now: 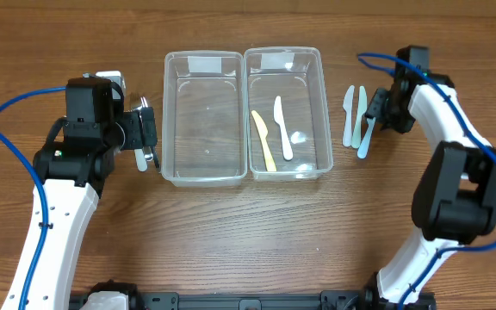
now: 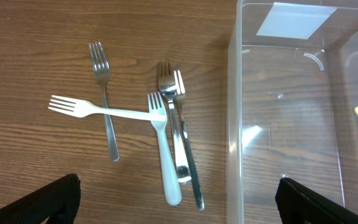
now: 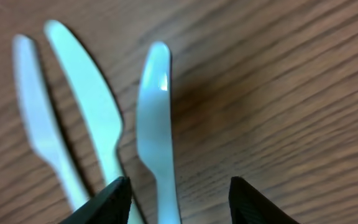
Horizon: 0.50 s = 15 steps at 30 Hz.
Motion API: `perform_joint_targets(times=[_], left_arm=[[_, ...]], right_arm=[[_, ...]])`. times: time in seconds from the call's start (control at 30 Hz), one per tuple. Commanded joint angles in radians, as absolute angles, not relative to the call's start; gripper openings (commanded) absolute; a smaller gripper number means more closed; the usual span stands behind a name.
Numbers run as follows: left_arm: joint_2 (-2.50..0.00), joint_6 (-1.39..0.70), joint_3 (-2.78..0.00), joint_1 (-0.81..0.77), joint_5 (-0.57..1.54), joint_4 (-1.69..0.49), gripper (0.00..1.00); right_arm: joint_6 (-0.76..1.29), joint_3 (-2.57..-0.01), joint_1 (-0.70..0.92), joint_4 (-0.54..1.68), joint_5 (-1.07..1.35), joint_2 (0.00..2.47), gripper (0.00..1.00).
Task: Pack container
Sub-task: 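Lower right gripper and grasp the blue plastic knife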
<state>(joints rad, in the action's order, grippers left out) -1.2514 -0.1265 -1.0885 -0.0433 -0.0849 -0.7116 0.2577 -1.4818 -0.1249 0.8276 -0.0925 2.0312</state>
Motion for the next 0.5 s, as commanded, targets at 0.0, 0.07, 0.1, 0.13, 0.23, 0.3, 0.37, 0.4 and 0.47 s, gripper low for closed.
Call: perform_joint_targets(times=[0.0, 0.07, 0.1, 0.13, 0.23, 0.3, 0.37, 0.4, 0.47], left_arm=[[-1.256, -0.108, -1.115, -0.039, -0.070, -0.710, 1.00], [-1.256, -0.108, -1.115, -0.039, -0.070, -0.710, 1.00], [-1.256, -0.109, -1.115, -0.039, -0.070, -0.710, 1.00], [-1.256, -0.109, -1.115, -0.039, -0.070, -0.710, 1.00], [-1.256, -0.108, -1.115, -0.039, -0.069, -0.710, 1.00], [-1.256, -0.108, -1.115, -0.039, -0.070, -0.710, 1.00], [-1.256, -0.108, -1.115, -0.039, -0.069, -0.710, 1.00], [-1.256, -0.109, -1.115, -0.039, -0.070, -0.710, 1.00], [-1.256, -0.108, -1.115, -0.039, -0.069, -0.710, 1.00]], right_arm=[[0.263, -1.481, -0.138, 0.817, -0.096, 2.061, 0.49], [0.263, -1.481, -0.138, 0.818, -0.089, 2.073, 0.47], [0.263, -1.480, -0.138, 0.821, -0.077, 2.081, 0.45], [0.263, -1.480, -0.138, 0.826, -0.073, 2.086, 0.45], [0.267, -1.467, -0.136, 0.831, -0.073, 2.091, 0.44], [0.267, -1.449, -0.135, 0.830, -0.073, 2.091, 0.44], [0.267, -1.423, -0.135, 0.822, -0.073, 2.091, 0.44], [0.267, -1.414, -0.135, 0.819, -0.073, 2.091, 0.44], [0.266, -1.384, -0.135, 0.809, -0.073, 2.091, 0.44]])
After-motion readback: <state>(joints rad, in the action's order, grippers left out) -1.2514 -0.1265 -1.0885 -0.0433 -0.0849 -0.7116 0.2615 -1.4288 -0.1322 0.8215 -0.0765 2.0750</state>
